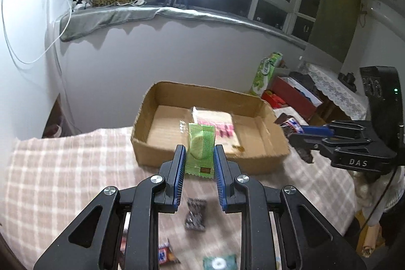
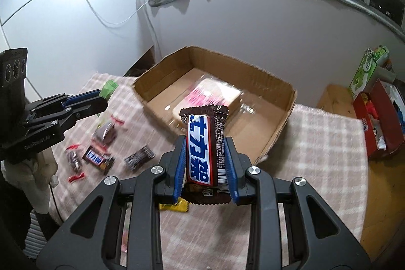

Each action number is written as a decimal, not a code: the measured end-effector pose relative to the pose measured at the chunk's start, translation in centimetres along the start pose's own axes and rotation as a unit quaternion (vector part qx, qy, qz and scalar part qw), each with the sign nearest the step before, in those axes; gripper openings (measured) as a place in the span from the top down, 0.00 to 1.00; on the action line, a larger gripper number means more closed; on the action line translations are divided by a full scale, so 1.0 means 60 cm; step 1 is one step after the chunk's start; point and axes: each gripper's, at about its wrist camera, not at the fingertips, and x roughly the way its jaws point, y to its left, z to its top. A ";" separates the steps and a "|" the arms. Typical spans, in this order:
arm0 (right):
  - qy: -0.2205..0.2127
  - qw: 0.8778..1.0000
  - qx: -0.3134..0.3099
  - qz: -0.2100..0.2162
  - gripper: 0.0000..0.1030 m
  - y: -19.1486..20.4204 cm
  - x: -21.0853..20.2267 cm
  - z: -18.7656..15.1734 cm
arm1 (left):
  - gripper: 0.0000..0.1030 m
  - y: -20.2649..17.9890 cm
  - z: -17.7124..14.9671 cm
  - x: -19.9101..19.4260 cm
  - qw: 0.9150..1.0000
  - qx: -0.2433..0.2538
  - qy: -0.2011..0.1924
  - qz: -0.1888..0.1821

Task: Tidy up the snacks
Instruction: 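Drop the green candy and chocolate bar into the box with both grippers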

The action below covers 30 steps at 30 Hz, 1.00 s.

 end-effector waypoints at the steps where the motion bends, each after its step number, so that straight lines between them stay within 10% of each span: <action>1: -0.001 1.000 0.000 -0.004 0.71 -0.004 0.004 0.007 | 0.80 0.003 0.007 0.008 1.000 0.001 0.002 0.003; 22: 0.034 0.998 0.042 -0.026 0.71 -0.094 0.131 0.070 | 0.79 0.033 0.054 0.154 0.997 -0.018 0.066 0.028; 30: 0.017 0.998 0.039 -0.037 0.52 -0.093 0.115 0.071 | 0.79 0.037 0.058 0.145 0.997 -0.028 0.066 0.032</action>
